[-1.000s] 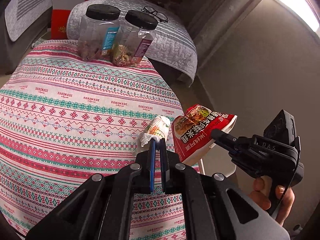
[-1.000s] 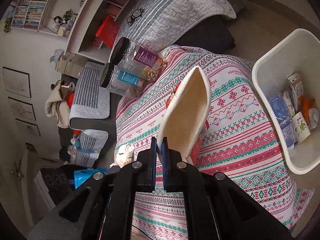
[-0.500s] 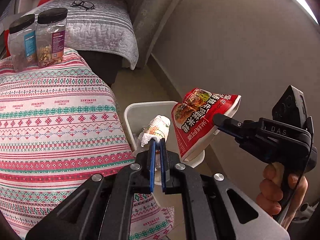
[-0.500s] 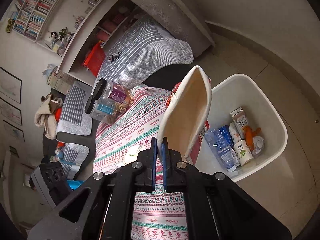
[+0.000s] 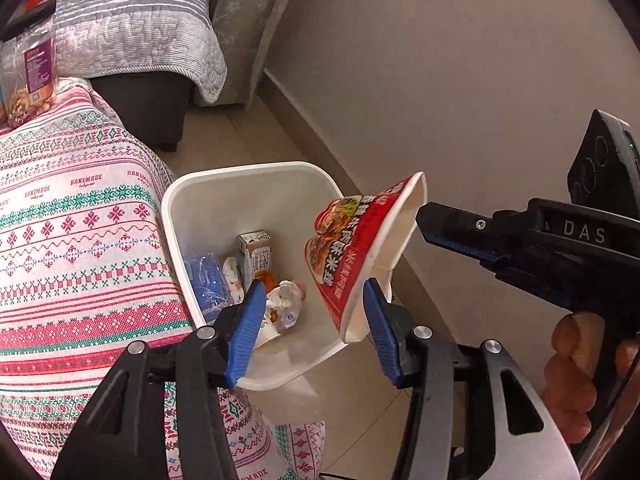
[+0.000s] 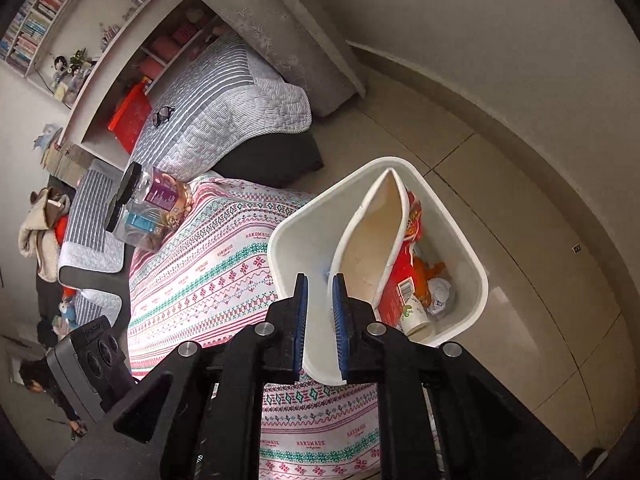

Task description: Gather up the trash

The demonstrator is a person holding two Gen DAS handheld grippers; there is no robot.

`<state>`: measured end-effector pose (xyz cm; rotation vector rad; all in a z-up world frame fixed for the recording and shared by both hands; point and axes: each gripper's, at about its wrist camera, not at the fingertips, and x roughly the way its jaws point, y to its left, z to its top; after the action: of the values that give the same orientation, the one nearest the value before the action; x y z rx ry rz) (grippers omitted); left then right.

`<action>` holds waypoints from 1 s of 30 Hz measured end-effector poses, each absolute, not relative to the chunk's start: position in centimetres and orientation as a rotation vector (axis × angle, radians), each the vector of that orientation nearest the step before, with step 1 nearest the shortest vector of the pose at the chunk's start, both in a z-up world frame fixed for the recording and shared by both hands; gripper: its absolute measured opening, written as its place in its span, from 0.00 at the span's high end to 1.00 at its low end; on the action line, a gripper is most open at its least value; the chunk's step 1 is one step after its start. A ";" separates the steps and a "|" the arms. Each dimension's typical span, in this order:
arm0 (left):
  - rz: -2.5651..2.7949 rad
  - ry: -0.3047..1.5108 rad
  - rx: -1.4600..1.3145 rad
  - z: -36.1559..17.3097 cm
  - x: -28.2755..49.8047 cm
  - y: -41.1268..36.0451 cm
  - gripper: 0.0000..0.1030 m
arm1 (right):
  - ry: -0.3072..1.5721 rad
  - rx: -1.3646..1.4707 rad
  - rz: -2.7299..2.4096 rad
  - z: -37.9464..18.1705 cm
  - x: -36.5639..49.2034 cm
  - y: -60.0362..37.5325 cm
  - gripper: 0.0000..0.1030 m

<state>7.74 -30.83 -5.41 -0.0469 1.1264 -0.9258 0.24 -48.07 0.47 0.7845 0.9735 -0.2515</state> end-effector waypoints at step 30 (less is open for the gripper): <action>-0.312 0.845 0.113 5.3 0.1 -8.0 0.15 | 0.818 0.321 -0.317 6.7 -6.8 -26.8 0.33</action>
<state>0.10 -8.01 5.34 0.1131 0.8447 -0.3123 -6.75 -26.83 6.71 0.3213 0.8180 -0.3170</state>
